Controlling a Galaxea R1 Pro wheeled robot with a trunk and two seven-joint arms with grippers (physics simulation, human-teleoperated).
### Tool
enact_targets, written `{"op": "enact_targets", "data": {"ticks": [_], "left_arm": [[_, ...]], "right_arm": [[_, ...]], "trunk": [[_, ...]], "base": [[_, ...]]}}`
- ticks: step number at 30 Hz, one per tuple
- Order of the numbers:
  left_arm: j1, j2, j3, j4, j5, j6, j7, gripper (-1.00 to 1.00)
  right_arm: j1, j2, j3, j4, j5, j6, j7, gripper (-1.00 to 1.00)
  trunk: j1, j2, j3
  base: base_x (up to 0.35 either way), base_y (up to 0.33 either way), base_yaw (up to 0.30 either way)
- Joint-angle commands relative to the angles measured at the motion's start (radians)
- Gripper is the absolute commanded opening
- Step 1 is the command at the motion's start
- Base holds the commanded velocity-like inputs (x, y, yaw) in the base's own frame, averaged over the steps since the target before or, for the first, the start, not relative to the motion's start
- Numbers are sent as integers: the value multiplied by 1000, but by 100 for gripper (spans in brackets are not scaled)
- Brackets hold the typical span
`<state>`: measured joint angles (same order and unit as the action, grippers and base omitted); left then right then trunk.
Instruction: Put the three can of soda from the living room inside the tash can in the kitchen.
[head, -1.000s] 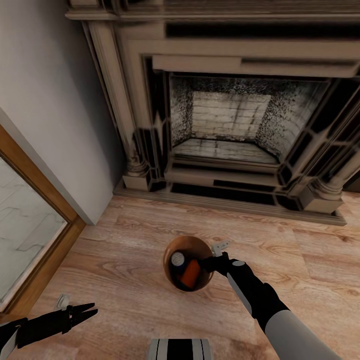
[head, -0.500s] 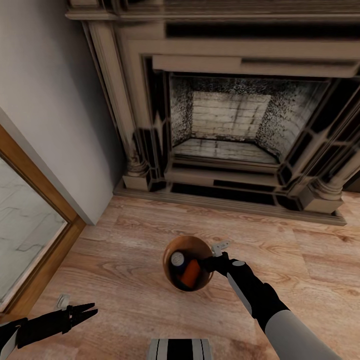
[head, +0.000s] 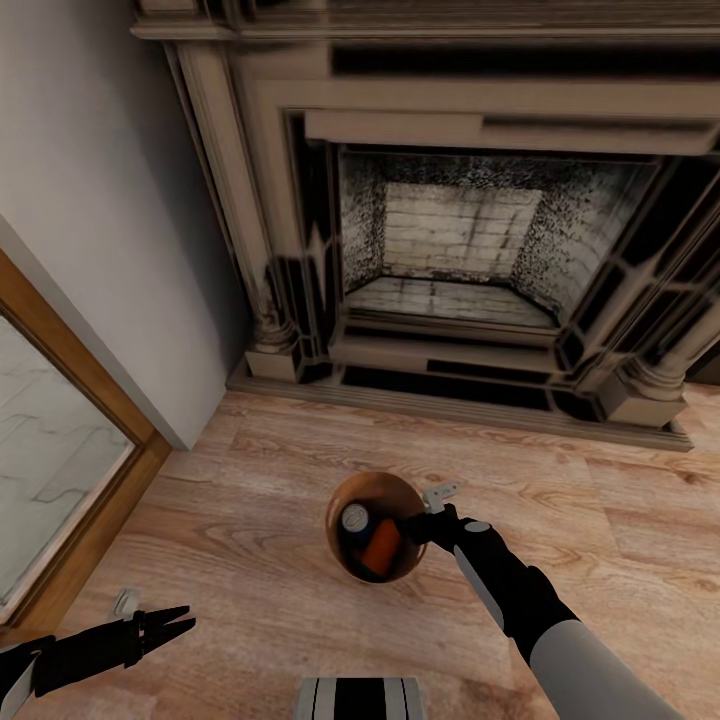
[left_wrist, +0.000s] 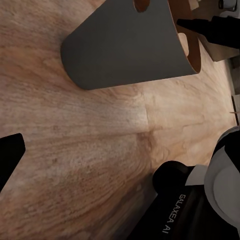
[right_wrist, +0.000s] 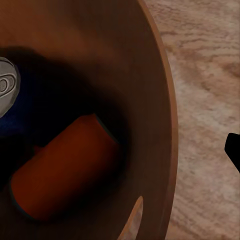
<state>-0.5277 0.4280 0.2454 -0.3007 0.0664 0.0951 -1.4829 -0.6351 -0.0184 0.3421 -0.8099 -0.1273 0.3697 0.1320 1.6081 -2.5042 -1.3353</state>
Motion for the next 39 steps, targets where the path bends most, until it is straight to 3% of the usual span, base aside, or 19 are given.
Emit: {"op": "enact_targets", "data": {"ticks": [1, 18, 36, 39], "left_arm": [[0, 0, 0, 0, 0, 0, 0, 100], [0, 0, 0, 0, 1, 0, 0, 100], [0, 0, 0, 0, 1, 0, 0, 100], [0, -1, -1, 0, 1, 0, 0, 100]], "right_arm": [[0, 0, 0, 0, 0, 0, 0, 100], [0, 0, 0, 0, 0, 0, 0, 100], [0, 0, 0, 0, 0, 0, 0, 100], [0, 0, 0, 0, 0, 0, 0, 100]], "trunk": [[0, 0, 0], [0, 0, 0], [-8, 4, 84], [-20, 25, 98]], "base": [[0, 0, 0], [0, 0, 0], [0, 0, 0], [0, 0, 0]]}}
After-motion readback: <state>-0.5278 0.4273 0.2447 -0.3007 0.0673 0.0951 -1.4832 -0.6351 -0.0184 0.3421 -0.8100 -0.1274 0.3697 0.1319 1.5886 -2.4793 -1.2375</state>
